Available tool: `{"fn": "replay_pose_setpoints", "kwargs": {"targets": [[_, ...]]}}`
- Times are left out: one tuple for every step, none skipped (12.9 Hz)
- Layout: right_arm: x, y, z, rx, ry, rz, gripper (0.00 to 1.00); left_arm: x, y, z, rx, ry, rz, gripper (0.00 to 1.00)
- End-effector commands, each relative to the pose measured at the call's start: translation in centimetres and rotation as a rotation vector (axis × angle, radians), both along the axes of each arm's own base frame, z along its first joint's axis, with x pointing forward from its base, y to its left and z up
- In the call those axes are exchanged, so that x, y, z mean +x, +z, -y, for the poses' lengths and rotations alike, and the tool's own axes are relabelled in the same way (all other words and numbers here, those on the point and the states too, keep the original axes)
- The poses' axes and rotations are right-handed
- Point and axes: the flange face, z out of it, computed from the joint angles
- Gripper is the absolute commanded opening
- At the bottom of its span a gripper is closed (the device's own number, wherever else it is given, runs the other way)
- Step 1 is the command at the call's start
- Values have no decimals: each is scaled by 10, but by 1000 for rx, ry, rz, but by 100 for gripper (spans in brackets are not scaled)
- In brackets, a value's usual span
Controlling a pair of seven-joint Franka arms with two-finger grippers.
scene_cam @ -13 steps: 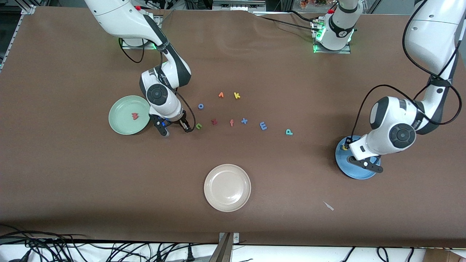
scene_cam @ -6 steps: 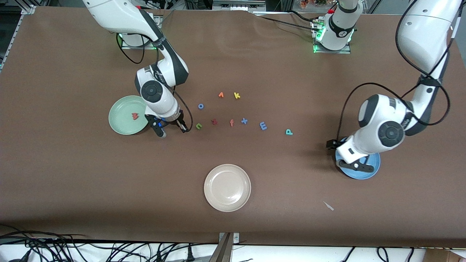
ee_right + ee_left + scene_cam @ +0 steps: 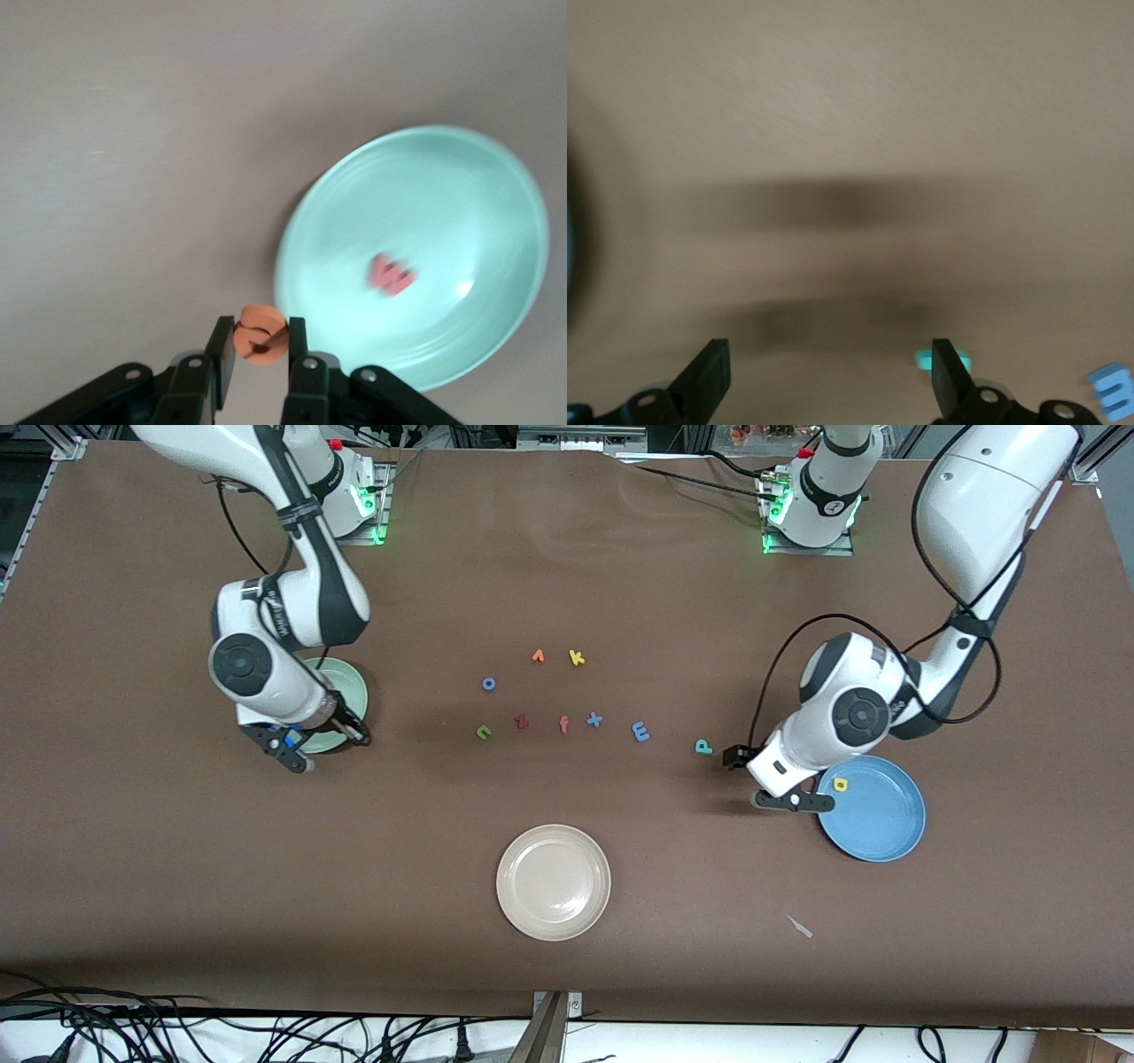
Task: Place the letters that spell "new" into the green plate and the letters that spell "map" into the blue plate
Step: 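Drop the orange letter onto the green plate with the right gripper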
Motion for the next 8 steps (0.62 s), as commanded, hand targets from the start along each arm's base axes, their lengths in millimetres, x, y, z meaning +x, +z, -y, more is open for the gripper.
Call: {"fn": "replay_pose_setpoints", "kwargs": {"targets": [[-19,-23,47,17,105,-59,4,-23,-3,31,41,46,9,100],[-26,-30,75,25,136,-71,4,-30,-7,41,55,70,5,100],[-30,-40,96,38,155,-77,4,-34,-15,47,74,79,2,100],[-32,-46,114,62,152,-70,17,-36,-23,49,90,83,0,100],[-33,-48,118,83,133,-71,81,-39,-29,55,90,89,-8,100],[-32,-46,116,90,133,-72,100,-43,-34,61,91,77,-17,96],[-30,-41,109,100,148,-83,100,-43,-39,63,84,81,-19,89],[-23,-32,92,111,171,-87,100,-42,-41,63,74,86,-12,81]]}}
